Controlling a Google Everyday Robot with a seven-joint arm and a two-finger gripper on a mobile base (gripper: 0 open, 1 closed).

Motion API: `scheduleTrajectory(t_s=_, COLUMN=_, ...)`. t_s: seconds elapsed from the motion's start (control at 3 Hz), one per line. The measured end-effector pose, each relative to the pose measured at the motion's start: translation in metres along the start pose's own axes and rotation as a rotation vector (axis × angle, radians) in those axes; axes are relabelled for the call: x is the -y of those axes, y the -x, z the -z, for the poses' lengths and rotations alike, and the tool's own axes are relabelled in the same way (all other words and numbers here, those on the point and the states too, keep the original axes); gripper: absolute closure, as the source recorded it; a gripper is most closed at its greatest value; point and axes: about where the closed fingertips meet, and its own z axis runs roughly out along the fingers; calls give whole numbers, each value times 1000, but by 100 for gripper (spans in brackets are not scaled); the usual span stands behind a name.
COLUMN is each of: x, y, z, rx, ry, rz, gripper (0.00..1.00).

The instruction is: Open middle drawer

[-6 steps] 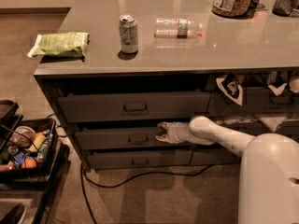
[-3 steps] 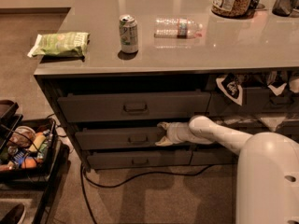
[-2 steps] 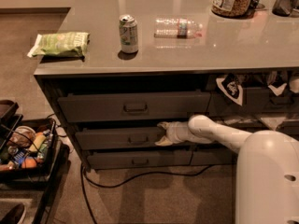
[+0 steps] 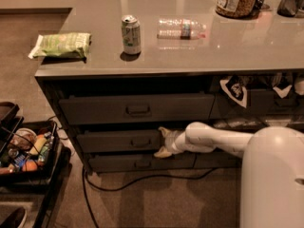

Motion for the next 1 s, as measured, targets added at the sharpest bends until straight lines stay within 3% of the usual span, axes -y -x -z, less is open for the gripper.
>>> scheduleTrajectory(t_s=1.0, x=11, y=-1, z=2, rx=0, ry=0, rz=0, gripper=38)
